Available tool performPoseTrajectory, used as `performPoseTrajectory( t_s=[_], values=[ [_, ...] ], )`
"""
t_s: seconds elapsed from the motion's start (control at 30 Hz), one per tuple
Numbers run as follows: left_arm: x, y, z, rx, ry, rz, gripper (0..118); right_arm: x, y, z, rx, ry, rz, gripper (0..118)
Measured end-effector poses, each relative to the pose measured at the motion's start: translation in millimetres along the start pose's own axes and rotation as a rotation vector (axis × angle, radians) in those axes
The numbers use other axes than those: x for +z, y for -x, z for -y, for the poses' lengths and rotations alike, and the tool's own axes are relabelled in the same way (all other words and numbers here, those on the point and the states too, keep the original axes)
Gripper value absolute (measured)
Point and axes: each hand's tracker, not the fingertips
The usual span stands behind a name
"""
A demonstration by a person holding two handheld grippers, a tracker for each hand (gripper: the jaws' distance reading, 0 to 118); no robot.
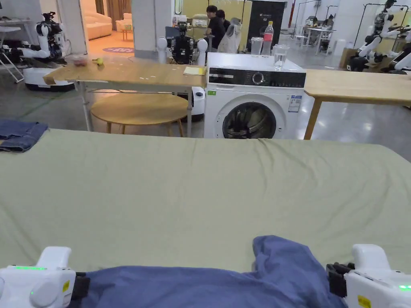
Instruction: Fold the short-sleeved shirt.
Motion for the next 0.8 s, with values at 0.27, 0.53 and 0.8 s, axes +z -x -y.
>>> performPoseTrajectory(
  t_s=[0.27,0.53,0.8],
  values=[
    [39.9,-17.1,-5.2,-0.039,-0.052,0.000,2,-92.2,-12.8,-6.8,-0.051,0.230,0.027,105],
    [61.3,-22.6,-0.1,-0.027,-0.067,0.011,2,-58.4,-0.5,-1.6,-0.027,0.163,0.003,0],
    [153.1,-11.0,23.5,0.041,-0.247,0.088,2,58.2,-0.1,-16.2,0.041,-0.052,-0.072,0]
  ],
)
